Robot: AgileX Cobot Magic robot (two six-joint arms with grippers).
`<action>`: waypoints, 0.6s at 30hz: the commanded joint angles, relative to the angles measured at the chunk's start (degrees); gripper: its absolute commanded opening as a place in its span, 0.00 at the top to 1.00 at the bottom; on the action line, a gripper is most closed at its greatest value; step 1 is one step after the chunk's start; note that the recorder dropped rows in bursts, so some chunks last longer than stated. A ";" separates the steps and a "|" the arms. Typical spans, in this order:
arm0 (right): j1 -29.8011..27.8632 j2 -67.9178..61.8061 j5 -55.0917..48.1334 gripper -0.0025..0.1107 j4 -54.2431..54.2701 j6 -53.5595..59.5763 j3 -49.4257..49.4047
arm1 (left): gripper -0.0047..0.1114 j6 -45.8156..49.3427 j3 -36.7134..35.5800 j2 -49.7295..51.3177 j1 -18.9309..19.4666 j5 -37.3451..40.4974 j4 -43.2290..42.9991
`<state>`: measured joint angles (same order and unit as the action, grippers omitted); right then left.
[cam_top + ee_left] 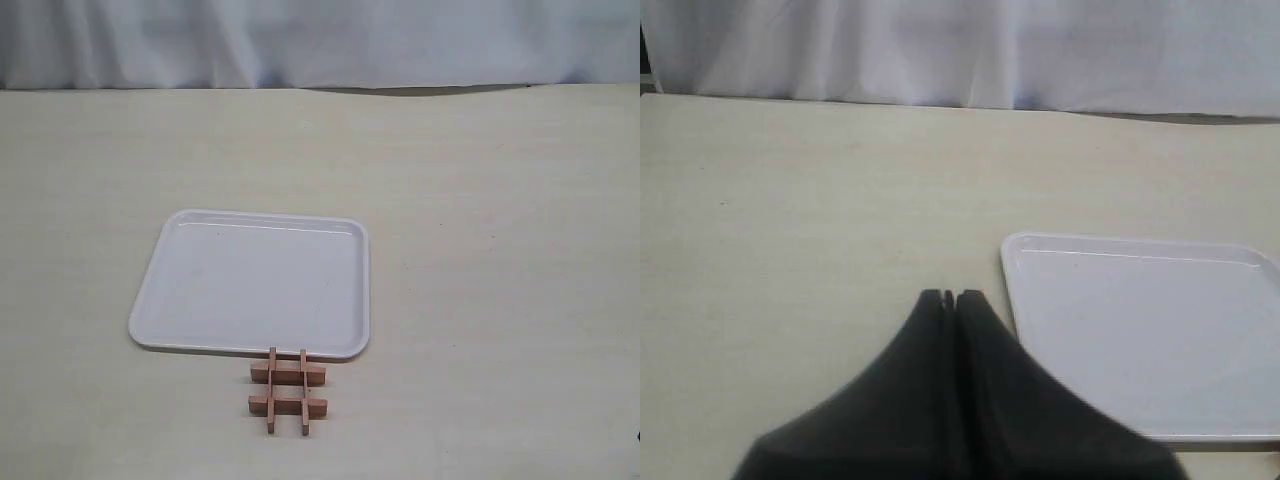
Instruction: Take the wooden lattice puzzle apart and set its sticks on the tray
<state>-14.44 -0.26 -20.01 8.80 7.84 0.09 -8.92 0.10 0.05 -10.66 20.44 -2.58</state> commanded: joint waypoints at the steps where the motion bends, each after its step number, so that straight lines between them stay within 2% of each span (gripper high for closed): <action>1: -0.08 0.26 1.86 0.94 -0.02 0.27 -0.09 | 0.96 -0.17 -0.10 -0.05 0.02 -0.62 -0.19; 7: -0.08 0.26 10.01 0.94 -0.02 0.27 -0.09 | 0.96 -0.17 -0.10 -0.05 0.02 -0.62 -0.19; 14: -0.08 0.26 27.21 0.94 -0.02 0.27 -0.09 | 0.96 -0.17 -0.10 -0.05 0.02 -0.60 -0.19; 18: -0.08 0.26 32.88 0.94 -0.02 0.27 -0.09 | 0.96 -0.17 -0.10 -0.05 0.02 -0.60 -0.19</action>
<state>-14.44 -0.26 8.43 8.80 7.84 0.09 -8.92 0.10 0.05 -10.66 20.44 -2.58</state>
